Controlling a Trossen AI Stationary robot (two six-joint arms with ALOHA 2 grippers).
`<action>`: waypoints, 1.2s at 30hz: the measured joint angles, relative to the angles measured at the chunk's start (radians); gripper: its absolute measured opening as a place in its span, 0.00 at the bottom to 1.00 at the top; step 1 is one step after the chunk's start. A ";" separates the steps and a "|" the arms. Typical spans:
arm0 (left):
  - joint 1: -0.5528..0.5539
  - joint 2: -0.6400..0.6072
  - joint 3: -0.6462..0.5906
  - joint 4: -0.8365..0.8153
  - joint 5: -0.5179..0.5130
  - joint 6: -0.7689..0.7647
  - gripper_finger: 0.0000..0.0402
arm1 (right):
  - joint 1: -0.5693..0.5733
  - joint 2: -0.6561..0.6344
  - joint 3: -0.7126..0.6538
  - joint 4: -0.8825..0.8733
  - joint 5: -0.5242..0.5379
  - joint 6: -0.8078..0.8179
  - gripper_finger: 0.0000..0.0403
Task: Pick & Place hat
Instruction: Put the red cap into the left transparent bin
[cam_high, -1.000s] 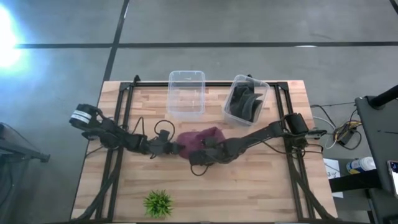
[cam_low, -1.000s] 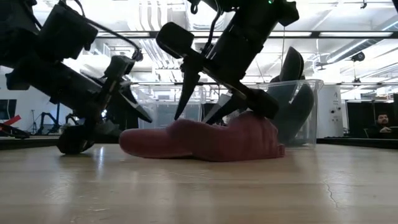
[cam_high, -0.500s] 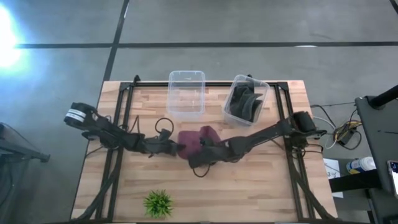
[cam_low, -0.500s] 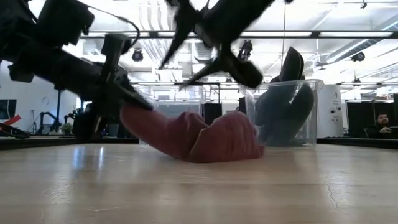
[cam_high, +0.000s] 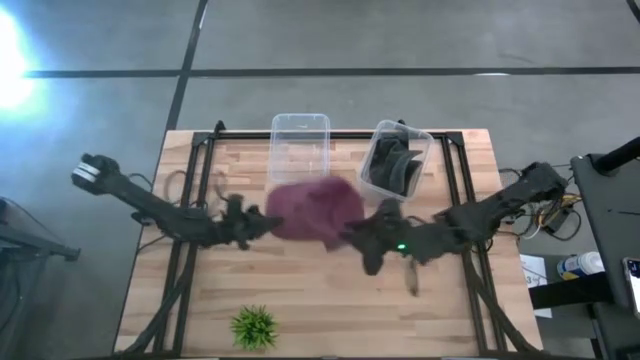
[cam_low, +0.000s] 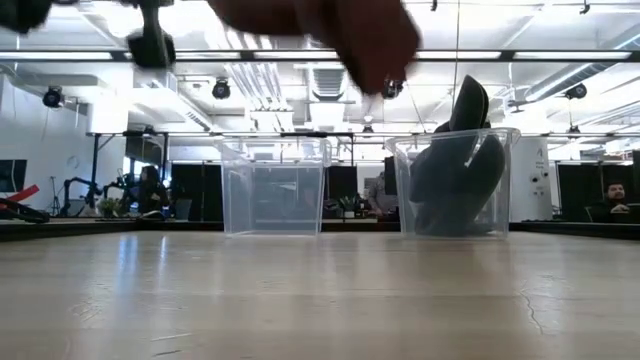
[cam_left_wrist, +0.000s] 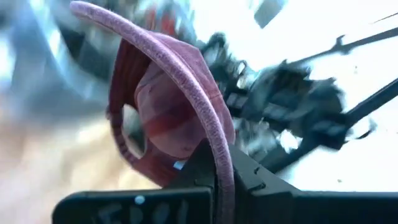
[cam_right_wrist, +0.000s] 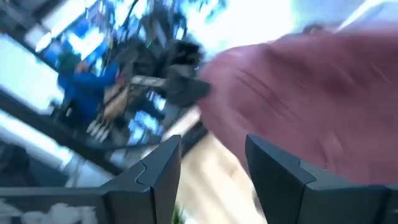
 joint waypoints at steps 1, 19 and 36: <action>-0.007 -0.030 0.025 0.000 -0.042 0.079 0.02 | 0.015 -0.018 0.000 -0.001 0.057 -0.024 0.44; 0.157 0.075 0.741 -1.498 -0.500 0.246 0.02 | -0.007 0.009 0.000 -0.180 0.167 0.136 0.44; 0.948 0.304 0.837 -1.495 0.594 0.299 0.03 | 0.011 0.009 0.000 -0.208 0.166 0.187 0.44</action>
